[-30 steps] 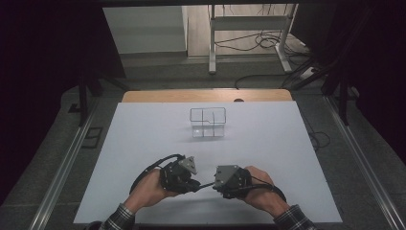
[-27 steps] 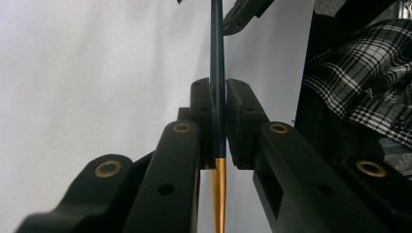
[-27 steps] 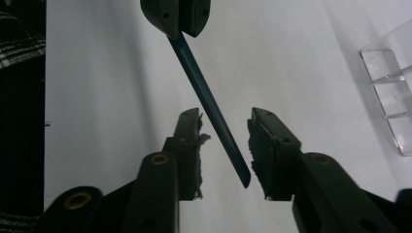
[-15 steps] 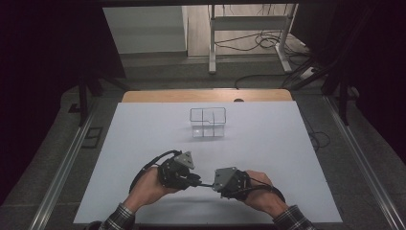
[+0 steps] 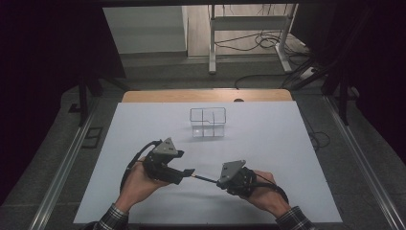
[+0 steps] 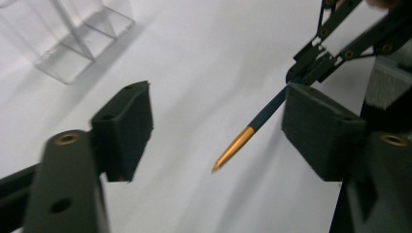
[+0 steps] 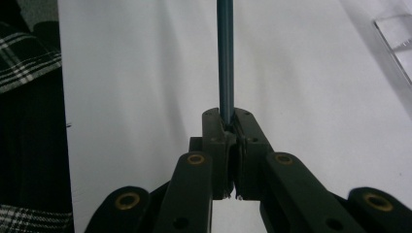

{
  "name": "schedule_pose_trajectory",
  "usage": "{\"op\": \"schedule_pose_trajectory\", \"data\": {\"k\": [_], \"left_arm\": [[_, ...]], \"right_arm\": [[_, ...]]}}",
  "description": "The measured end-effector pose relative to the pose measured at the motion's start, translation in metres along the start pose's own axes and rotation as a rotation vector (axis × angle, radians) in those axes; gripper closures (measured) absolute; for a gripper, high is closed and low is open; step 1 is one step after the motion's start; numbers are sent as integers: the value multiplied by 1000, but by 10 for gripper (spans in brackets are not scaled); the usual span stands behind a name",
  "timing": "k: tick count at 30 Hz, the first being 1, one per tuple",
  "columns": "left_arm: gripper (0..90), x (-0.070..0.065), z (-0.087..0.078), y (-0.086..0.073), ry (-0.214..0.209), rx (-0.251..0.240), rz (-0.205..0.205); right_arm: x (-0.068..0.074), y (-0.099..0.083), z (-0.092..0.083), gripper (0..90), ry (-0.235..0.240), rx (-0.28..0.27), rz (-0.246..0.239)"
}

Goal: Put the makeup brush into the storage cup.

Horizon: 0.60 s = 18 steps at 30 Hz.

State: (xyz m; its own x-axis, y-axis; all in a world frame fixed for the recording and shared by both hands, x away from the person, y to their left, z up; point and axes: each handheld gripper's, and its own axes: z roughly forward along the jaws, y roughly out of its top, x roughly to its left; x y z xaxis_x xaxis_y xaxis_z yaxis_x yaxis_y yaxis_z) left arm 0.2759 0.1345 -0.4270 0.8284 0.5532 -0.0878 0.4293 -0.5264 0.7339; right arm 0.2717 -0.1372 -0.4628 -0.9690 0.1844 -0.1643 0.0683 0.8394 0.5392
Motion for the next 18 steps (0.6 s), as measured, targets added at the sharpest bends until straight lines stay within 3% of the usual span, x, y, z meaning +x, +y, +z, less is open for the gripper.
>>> {"op": "schedule_pose_trajectory", "data": {"k": [9, 18], "left_arm": [[130, 8, -18, -5, 20, -98, -113], [116, 11, -23, -9, 20, -159, -196]], "right_arm": [[-5, -7, -8, 848, -34, -31, 65], [-12, -14, -21, 848, -85, -112, 185]]}}
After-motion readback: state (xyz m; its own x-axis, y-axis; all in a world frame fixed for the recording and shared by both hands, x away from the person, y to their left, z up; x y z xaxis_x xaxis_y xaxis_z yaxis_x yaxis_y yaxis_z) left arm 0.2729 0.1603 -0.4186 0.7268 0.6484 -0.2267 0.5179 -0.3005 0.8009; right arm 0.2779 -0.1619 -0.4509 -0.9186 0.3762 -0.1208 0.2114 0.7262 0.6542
